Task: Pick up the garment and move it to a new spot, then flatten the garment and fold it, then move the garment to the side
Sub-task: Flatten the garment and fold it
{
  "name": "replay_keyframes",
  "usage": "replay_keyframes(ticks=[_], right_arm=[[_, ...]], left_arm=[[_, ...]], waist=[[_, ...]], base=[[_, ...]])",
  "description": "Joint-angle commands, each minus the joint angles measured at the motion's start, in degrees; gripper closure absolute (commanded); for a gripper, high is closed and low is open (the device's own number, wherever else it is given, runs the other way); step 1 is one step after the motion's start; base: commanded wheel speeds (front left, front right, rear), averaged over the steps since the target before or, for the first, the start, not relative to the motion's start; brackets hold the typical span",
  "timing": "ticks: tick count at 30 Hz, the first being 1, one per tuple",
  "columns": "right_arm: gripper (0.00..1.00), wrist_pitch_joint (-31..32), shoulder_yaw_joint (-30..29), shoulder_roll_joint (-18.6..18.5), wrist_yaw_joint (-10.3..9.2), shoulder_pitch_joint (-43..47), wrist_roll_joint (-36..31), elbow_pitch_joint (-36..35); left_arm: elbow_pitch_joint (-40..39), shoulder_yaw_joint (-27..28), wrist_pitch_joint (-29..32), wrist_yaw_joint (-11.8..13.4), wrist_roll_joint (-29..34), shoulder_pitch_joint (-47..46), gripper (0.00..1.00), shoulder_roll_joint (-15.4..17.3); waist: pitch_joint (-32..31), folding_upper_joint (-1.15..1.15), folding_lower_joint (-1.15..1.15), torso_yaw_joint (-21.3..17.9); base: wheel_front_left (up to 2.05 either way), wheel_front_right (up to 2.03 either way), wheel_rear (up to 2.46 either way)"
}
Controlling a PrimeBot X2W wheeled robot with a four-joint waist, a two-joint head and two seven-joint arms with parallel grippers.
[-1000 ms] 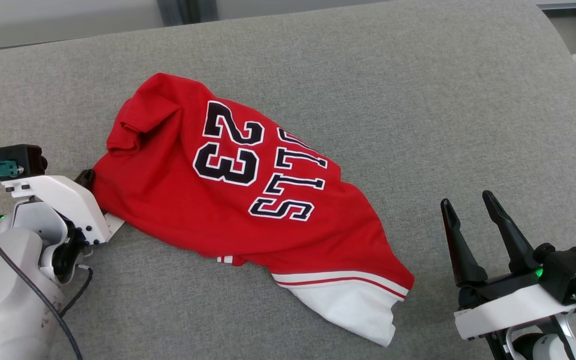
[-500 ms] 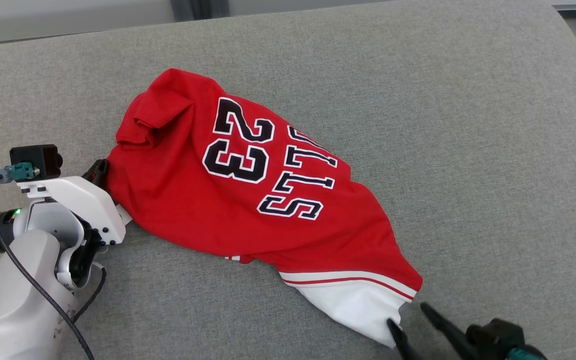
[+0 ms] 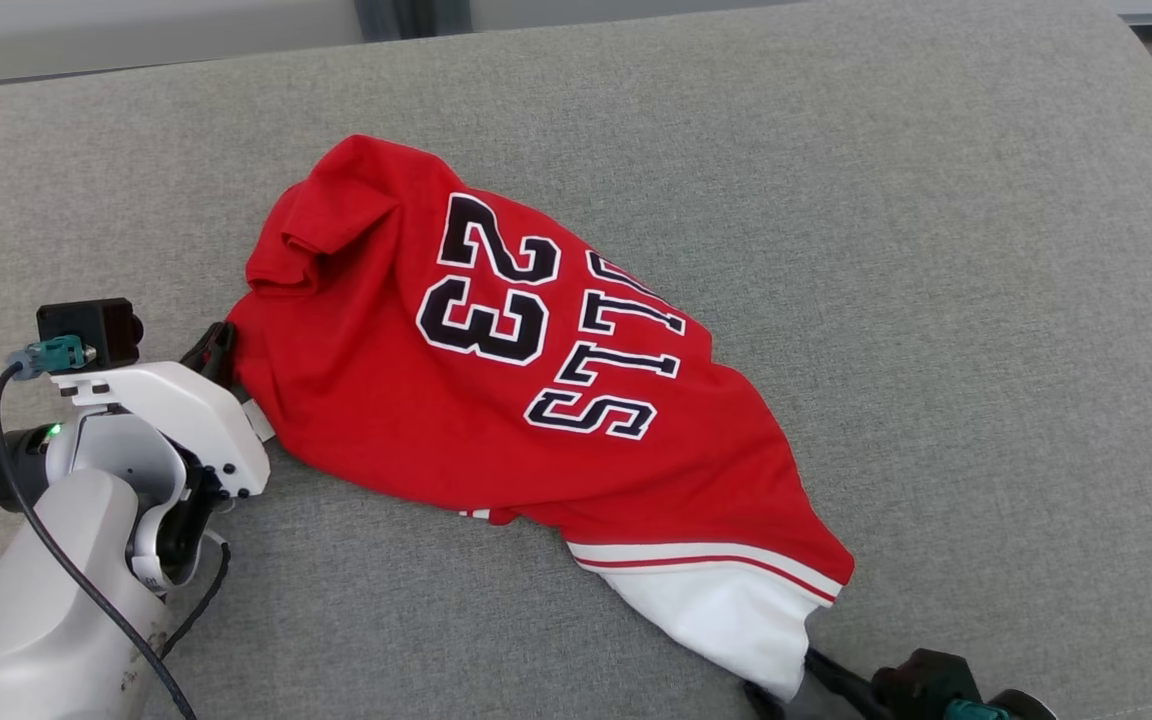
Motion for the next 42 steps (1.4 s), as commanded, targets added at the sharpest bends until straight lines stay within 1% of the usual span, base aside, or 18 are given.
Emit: replay_keyframes(ticks=[1, 4, 8, 10, 11, 13, 14, 16, 18, 19, 20, 26, 32, 35, 42], right_arm=[[1.00, 0.0, 0.8, -0.3, 0.01, -1.1, 0.6, 1.5], [1.00, -0.8, 1.5, -0.4, 0.01, -1.8, 2.1, 1.7], [1.00, -2.2, -0.6, -1.2, 0.01, -3.0, 4.8, -2.5], [1.00, -3.7, -2.8, 0.3, 0.02, -3.1, 9.2, -5.5], [1.00, -4.5, -4.4, -0.2, 0.04, -3.9, 10.2, -6.9], [1.00, -6.4, -7.9, 0.8, 0.00, -5.1, 15.2, -8.9], [1.00, -7.1, -9.3, 0.8, 0.04, -5.9, 16.3, -9.7], [1.00, -8.3, -11.1, 1.4, 0.06, -7.9, 20.6, -11.1], [1.00, -9.3, -12.2, 0.7, 0.06, -10.5, 22.5, -12.1], [1.00, -9.3, -12.2, 0.7, 0.06, -10.5, 22.5, -12.1], [1.00, -9.8, -12.3, 0.9, 0.06, -11.7, 24.0, -12.4], [1.00, -13.5, -13.8, -0.6, 0.06, -21.0, 26.2, -13.2], [1.00, -16.4, -15.6, -2.0, 0.06, -29.2, 27.7, -14.9], [1.00, -17.3, -17.2, -2.5, 0.06, -32.4, 28.0, -16.2], [1.00, -16.3, -18.8, -3.6, 0.06, -37.0, 27.2, -18.3]], left_arm=[[-0.8, 0.3, -0.7, 0.2, -0.2, 0.4, 1.00, 0.0], [-2.4, 0.9, -2.0, 0.6, -0.6, 1.1, 1.00, 0.0], [-7.1, 2.1, -3.7, 1.3, -1.1, 1.8, 1.00, 0.5], [-10.0, 2.9, -4.6, 2.1, -1.0, 2.3, 1.00, 1.0], [-11.7, 3.1, -4.8, 2.5, -1.0, 2.5, 1.00, 1.3], [-15.4, 3.7, -5.3, 3.4, -0.6, 2.6, 1.00, 1.6], [-17.3, 3.9, -5.4, 4.0, -0.3, 2.8, 1.00, 1.8], [-21.1, 4.3, -5.6, 5.2, 0.1, 3.4, 1.00, 2.4], [-25.5, 4.8, -5.6, 6.3, 0.5, 3.8, 1.00, 2.9], [-25.5, 4.8, -5.6, 6.3, 0.5, 3.8, 1.00, 2.9], [-27.5, 5.0, -5.9, 7.0, 0.8, 3.7, 1.00, 2.9], [-39.2, 5.5, -7.0, 9.9, 3.4, 1.6, 1.00, 3.0], [-49.4, 5.8, -10.6, 12.0, 7.3, -1.3, 1.00, 2.7], [-54.0, 5.9, -11.5, 12.8, 9.3, -3.5, 1.00, 2.7], [-61.1, 3.9, -9.0, 13.3, 13.1, -8.2, 1.00, 4.0]], waist=[[-0.2, 0.00, 0.00, 0.3], [-0.5, 0.00, 0.00, 0.6], [-0.9, 0.00, 0.00, 0.6], [-1.1, 0.00, 0.00, 0.6], [-1.3, 0.00, 0.00, 0.6], [-1.7, 0.00, 0.00, 0.6], [-1.9, 0.00, 0.00, 0.6], [-2.4, 0.00, 0.00, 0.5], [-2.8, 0.00, 0.00, 0.3], [-2.8, 0.00, 0.00, 0.3], [-3.1, 0.00, 0.00, 0.4], [-4.6, 0.00, 0.00, 0.8], [-6.4, 0.00, 0.00, 1.7], [-7.2, 0.00, 0.00, 2.3], [-8.3, 0.00, 0.00, 3.2]], base=[[0.00, 0.00, 0.00], [0.00, 0.00, 0.00], [0.00, 0.00, 0.00], [0.00, 0.00, 0.00], [0.00, 0.00, 0.00], [0.00, 0.00, 0.00], [0.00, 0.00, 0.00], [0.00, 0.00, 0.00], [0.00, 0.00, 0.00], [0.00, 0.00, 0.00], [0.00, 0.00, 0.00], [0.00, 0.00, 0.00], [0.00, 0.00, 0.00], [0.00, 0.00, 0.00], [0.00, 0.00, 0.00]])
